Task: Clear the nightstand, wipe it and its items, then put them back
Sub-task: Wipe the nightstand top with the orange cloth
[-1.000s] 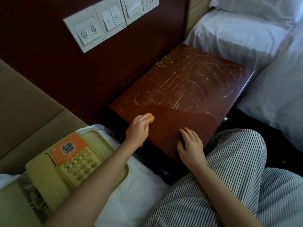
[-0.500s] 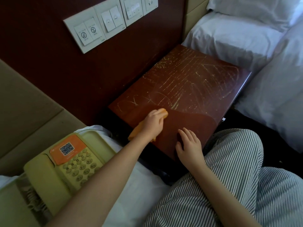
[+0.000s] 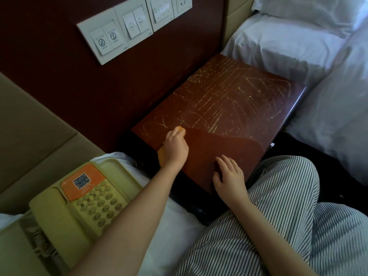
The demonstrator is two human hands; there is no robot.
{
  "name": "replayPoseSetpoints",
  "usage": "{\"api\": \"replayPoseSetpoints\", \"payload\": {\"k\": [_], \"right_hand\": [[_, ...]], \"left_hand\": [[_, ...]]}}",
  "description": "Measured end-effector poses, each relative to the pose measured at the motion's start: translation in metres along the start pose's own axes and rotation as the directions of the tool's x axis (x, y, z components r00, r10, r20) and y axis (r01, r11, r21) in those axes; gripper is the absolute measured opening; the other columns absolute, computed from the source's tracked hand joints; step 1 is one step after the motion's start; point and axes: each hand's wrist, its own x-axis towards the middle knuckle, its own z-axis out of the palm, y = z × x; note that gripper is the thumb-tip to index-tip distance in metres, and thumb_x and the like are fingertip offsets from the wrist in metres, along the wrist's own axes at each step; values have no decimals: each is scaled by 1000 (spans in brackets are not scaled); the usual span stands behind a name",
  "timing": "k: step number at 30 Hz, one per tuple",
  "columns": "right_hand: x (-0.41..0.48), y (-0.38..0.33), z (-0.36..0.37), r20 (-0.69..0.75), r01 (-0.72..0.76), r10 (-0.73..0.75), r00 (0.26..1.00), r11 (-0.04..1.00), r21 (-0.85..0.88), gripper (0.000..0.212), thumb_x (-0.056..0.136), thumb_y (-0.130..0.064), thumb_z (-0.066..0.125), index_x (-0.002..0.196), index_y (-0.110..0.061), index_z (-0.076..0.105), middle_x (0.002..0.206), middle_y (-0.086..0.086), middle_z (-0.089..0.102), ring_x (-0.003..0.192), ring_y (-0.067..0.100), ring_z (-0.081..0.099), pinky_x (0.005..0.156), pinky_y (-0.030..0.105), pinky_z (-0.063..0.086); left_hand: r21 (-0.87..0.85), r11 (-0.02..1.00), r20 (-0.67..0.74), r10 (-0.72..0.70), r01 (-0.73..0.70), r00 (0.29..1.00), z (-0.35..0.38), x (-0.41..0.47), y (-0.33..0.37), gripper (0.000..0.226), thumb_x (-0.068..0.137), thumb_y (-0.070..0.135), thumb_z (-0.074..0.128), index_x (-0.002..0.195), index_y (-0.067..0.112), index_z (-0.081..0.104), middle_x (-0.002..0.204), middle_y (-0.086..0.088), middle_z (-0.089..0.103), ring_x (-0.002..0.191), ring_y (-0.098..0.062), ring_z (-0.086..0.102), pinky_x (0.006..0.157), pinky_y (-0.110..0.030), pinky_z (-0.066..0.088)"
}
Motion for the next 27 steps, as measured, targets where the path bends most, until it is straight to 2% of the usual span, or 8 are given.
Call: {"api": "replayPoseSetpoints", "payload": {"k": [5, 7, 9, 11, 16, 20, 24, 27], "right_hand": [[0, 1, -1, -32, -1, 1, 1000, 1000, 8, 49, 94, -16, 50, 142, -9, 40, 149, 10, 35, 141, 29, 23, 114, 38, 16], [-1, 2, -2, -27, -7, 7, 1000, 1000, 6, 49, 95, -18, 48, 143, -10, 38, 151, 8, 33, 142, 27, 21, 114, 36, 14], [-2, 4, -3, -24, -8, 8, 1000, 1000, 9, 49, 96, -19, 47, 144, -11, 37, 152, 7, 31, 142, 26, 20, 114, 35, 13], [-2, 4, -3, -20, -12, 12, 1000, 1000, 11, 49, 97, -20, 45, 144, -12, 36, 152, 6, 30, 143, 25, 19, 114, 35, 13], [-2, 5, -3, -12, -15, 15, 1000, 1000, 2, 49, 98, -21, 43, 145, -14, 33, 153, 4, 28, 143, 23, 16, 115, 34, 10], [-1, 3, -2, -11, -4, 4, 1000, 1000, -6, 49, 97, -21, 43, 145, -14, 34, 153, 3, 29, 143, 22, 17, 115, 35, 12], [2, 3, 2, -2, 4, -4, 1000, 1000, -19, 49, 97, -21, 44, 145, -13, 35, 152, 4, 30, 143, 22, 18, 115, 36, 13], [4, 3, 5, 11, 14, -14, 1000, 999, -40, 49, 97, -22, 44, 145, -13, 35, 152, 4, 31, 143, 23, 17, 115, 37, 12]], "left_hand": [[-72, 953, 153, 301, -294, 941, 10, -34, 36, 37, 97, 7, 41, 130, 14, 54, 141, -2, 46, 130, -21, 38, 106, -34, 36], [-84, 917, 186, 399, -390, 898, 8, -51, 31, 36, 97, 10, 41, 130, 17, 55, 141, 2, 47, 129, -17, 40, 101, -33, 41], [-29, 907, 159, 420, -421, 893, 2, -58, 18, 36, 97, 13, 42, 128, 22, 56, 138, 6, 49, 124, -13, 45, 91, -33, 49], [-3, 928, 116, 369, -372, 922, -4, -53, 2, 35, 94, 9, 45, 124, 18, 59, 132, 2, 54, 118, -18, 51, 87, -35, 51], [141, 962, 69, 227, -235, 971, -17, -34, -33, 34, 95, 9, 45, 126, 13, 56, 132, -4, 53, 115, -23, 49, 93, -32, 47], [118, 968, 89, 214, -223, 973, -27, -32, -43, 33, 95, 4, 44, 124, 11, 58, 131, -7, 53, 116, -25, 47, 95, -33, 43], [71, 997, -3, -5, 6, 1000, -49, -12, -75, 30, 95, 4, 43, 120, 5, 60, 127, -9, 55, 112, -29, 48, 93, -36, 41], [41, 998, -24, -51, 52, 998, -58, 5, -94, 31, 96, 5, 43, 122, 4, 59, 129, -9, 55, 116, -29, 46, 95, -35, 39]]}}
